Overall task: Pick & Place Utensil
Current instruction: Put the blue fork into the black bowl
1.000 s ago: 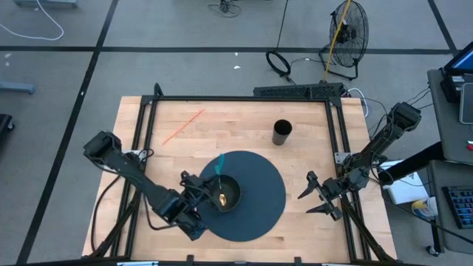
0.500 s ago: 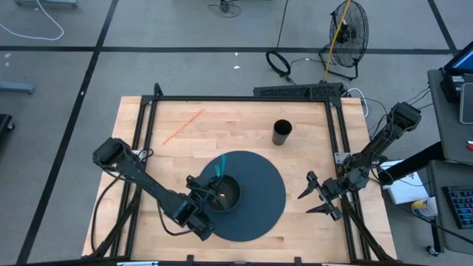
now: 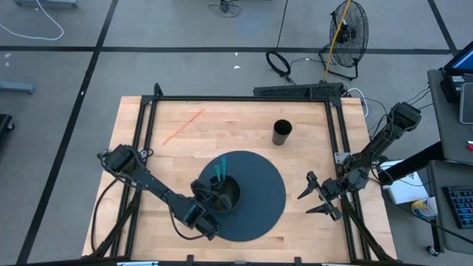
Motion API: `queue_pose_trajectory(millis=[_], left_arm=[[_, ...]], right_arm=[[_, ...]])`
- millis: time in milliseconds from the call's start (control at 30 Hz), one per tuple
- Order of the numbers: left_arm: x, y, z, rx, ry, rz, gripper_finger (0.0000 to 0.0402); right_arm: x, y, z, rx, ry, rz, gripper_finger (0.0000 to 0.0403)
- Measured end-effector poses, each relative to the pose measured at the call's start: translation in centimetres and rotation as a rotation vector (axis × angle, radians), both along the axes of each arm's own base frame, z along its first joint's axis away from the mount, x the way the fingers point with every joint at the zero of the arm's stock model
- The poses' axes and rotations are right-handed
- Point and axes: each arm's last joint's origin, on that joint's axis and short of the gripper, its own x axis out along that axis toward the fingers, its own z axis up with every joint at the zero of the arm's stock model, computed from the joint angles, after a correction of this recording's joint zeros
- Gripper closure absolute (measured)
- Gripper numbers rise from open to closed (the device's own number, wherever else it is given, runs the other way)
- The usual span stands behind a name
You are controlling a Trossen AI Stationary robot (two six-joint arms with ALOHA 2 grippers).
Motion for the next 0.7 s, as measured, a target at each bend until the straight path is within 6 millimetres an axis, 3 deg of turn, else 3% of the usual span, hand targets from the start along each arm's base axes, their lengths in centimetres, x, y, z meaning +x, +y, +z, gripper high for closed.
queue_pose_trajectory(millis=[700], left_arm=[[0.12,0.23,-0.56,-0.094,0.042,0.009,0.0399]], right_arm=[[0.00,0.00,-0.01,-0.001,0.001,0.000,0.0152]])
